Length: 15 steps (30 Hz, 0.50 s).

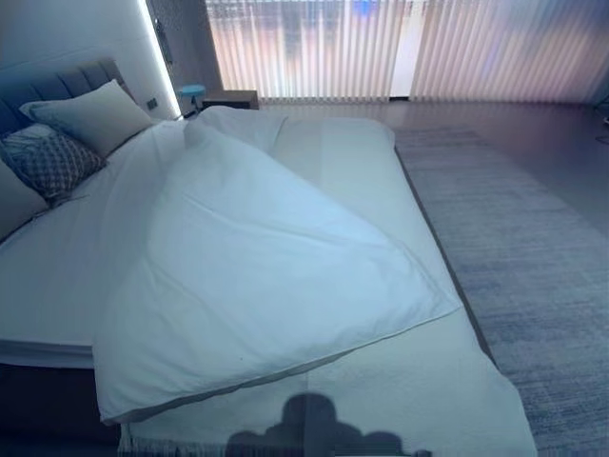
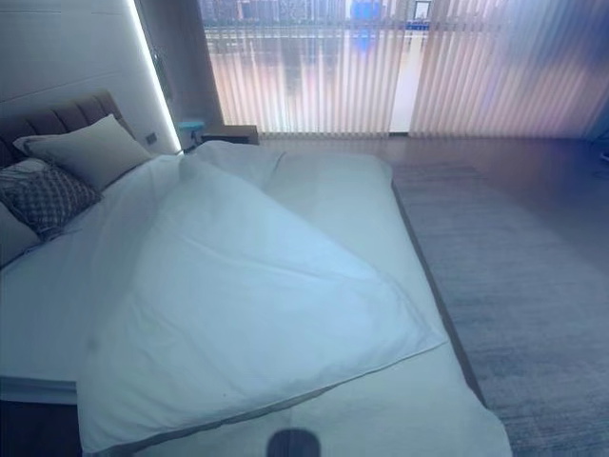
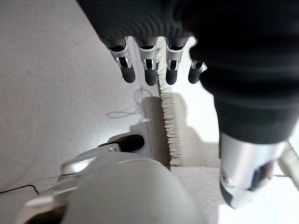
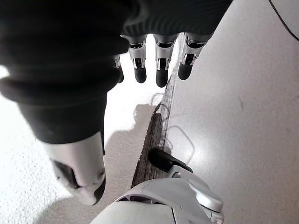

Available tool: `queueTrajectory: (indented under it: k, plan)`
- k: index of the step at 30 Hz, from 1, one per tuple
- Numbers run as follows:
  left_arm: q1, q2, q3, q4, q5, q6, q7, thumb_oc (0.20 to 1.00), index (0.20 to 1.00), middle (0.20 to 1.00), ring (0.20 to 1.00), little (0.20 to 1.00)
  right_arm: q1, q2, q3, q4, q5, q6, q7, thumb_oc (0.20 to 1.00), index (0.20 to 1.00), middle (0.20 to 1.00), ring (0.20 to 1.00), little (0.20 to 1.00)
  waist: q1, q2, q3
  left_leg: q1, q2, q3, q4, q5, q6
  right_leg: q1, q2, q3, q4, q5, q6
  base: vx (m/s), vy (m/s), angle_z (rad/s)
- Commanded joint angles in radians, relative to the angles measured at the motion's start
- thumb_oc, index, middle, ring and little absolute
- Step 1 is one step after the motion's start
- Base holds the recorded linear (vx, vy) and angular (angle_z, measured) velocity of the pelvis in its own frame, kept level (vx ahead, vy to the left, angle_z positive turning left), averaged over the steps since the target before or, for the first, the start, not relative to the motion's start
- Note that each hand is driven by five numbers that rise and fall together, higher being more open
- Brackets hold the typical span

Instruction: Make the bed

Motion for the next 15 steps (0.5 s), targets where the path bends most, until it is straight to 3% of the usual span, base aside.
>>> queueTrajectory:
  k: [1, 6, 15]
  plan:
    - [-0.065, -0.020, 0.026, 0.018, -0.058, -0.012, 0.004, 1.000, 1.000, 1.000, 1.000, 1.000, -0.091, 0.019, -0.014, -0.024, 0.084, -0.030, -0.023, 1.000, 1.000, 1.000, 1.000, 1.000, -0.017, -0.031, 0.049, -0.018, -0.071, 0.032, 0.006, -0.019, -0.001, 0.034, -0.017, 0.056, 0.005, -0.013, 0.066, 0.00, 0.000, 0.00]
    - [-0.089, -0.019, 0.016, -0.003, -0.092, -0.020, 0.025, 1.000, 1.000, 1.000, 1.000, 1.000, -0.134, 0.027, -0.046, -0.179, 0.254, -0.062, -0.047, 1.000, 1.000, 1.000, 1.000, 1.000, -0.023, -0.026, 0.080, -0.044, -0.067, 0.038, 0.006, -0.012, -0.003, 0.008, -0.019, 0.060, 0.005, -0.006, 0.068, -0.03, 0.005, -0.01]
    - [-0.140, -0.030, -0.054, -0.027, -0.137, -0.029, 0.063, 1.000, 1.000, 1.000, 1.000, 1.000, -0.354, -0.021, -0.033, -0.345, 0.410, -0.107, -0.113, 1.000, 1.000, 1.000, 1.000, 1.000, -0.006, -0.018, 0.154, -0.135, -0.066, 0.048, 0.006, 0.019, -0.006, -0.088, -0.024, 0.067, 0.005, 0.031, 0.071, -0.05, 0.008, -0.03]
